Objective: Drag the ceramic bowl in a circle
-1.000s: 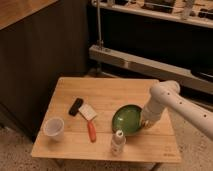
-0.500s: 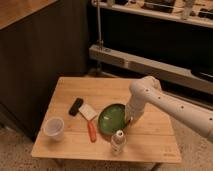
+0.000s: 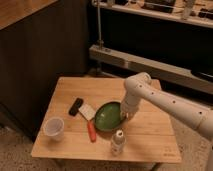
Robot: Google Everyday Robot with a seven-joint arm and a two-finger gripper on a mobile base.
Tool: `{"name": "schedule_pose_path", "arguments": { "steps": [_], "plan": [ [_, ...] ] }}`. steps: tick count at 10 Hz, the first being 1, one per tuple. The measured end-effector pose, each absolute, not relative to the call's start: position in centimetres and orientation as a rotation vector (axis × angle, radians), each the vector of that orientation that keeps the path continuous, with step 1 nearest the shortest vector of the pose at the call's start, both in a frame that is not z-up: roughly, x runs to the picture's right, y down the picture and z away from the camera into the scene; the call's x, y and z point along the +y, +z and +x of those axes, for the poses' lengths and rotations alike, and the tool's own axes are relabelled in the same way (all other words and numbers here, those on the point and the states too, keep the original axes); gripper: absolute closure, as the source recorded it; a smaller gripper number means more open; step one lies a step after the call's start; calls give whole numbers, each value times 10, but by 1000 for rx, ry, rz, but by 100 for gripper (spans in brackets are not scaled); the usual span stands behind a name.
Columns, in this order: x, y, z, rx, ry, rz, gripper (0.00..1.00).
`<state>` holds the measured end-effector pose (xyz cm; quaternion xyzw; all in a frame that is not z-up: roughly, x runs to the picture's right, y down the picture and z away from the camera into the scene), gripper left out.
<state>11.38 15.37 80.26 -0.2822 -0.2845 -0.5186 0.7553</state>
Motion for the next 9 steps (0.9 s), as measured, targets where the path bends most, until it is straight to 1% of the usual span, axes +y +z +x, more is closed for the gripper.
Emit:
{"name": "schedule_pose_path", "arguments": {
  "steps": [2,5,6,9],
  "plan": [
    [135,810,105,-623,-1132,-620,100],
    [86,841,95,-641,-1115,-646,100],
    [65,858,95,-647,-1091,-669,100],
    [47,882,111,-681,-998,-690,100]
  ]
}}
